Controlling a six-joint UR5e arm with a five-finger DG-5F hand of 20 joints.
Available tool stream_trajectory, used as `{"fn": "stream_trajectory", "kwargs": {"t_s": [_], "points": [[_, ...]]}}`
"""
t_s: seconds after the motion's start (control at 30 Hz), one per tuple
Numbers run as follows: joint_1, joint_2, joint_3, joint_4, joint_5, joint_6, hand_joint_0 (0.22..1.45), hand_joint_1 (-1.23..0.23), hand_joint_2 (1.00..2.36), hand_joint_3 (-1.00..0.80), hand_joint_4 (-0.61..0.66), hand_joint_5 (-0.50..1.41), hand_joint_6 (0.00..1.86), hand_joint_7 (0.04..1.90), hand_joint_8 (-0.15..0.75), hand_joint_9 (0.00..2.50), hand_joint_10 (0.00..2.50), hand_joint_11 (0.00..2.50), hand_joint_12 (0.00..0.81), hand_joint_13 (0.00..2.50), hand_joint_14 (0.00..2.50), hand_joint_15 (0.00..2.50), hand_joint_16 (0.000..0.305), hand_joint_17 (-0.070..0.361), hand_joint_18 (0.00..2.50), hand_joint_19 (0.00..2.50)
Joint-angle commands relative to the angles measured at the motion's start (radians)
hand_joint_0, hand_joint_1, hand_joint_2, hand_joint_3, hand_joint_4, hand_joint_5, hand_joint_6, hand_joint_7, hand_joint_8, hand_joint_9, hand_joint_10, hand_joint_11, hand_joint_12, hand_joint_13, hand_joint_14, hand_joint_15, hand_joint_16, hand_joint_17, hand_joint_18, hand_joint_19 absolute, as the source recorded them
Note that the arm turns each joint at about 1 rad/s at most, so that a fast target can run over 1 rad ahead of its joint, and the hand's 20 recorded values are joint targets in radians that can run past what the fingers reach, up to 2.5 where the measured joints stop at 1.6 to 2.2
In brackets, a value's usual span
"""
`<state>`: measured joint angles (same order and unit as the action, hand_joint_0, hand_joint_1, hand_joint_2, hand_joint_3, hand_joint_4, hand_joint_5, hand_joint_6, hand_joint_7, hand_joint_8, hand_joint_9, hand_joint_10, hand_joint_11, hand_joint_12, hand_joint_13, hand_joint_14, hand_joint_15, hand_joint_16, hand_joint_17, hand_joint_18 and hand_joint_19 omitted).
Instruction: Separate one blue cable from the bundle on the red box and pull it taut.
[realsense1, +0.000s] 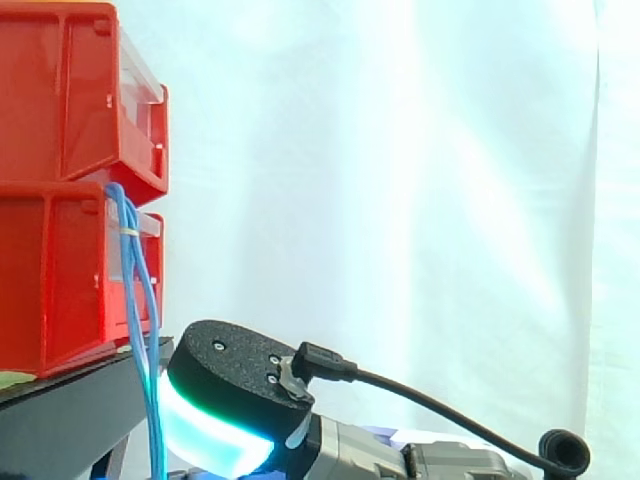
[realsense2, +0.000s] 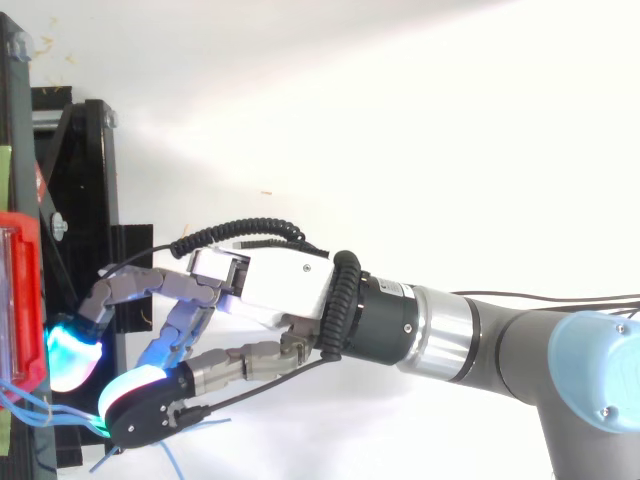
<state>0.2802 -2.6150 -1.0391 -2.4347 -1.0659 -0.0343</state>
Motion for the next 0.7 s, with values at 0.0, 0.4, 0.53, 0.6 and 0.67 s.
{"fn": "stream_trajectory", "kwargs": {"t_s": [0.0,0.4,0.53,0.6,0.67], "points": [[0.002,0.001,0.002,-0.001,0.0,0.001,0.51,-0.56,1.0,-0.5,0.22,-0.14,0.5,0.8,0.251,1.25,0.02,0.53,0.315,1.38,0.02,0.42,0.039,0.088,0.0,0.0],[0.013,0.021,0.019,-0.055,-0.005,-0.001,0.45,-0.53,1.0,-0.5,0.24,-0.17,0.5,0.81,0.266,0.99,0.02,0.47,0.355,1.58,0.02,0.42,0.042,0.094,0.0,0.0],[0.016,0.039,0.019,-0.11,-0.006,-0.003,0.44,-0.51,1.0,-0.5,0.25,-0.18,0.5,0.81,0.273,0.98,0.02,0.44,0.364,1.64,0.02,0.42,0.043,0.096,0.0,0.0],[0.017,0.049,0.019,-0.136,-0.006,-0.006,0.44,-0.51,1.0,-0.5,0.25,-0.18,0.5,0.81,0.276,0.97,0.02,0.44,0.373,1.7,0.02,0.43,0.041,0.093,0.01,0.0],[0.02,0.061,0.019,-0.179,-0.009,-0.01,0.44,-0.51,1.0,-0.5,0.25,-0.18,0.5,0.81,0.282,0.97,0.02,0.44,0.371,1.75,0.02,0.44,0.041,0.092,0.02,0.0]]}}
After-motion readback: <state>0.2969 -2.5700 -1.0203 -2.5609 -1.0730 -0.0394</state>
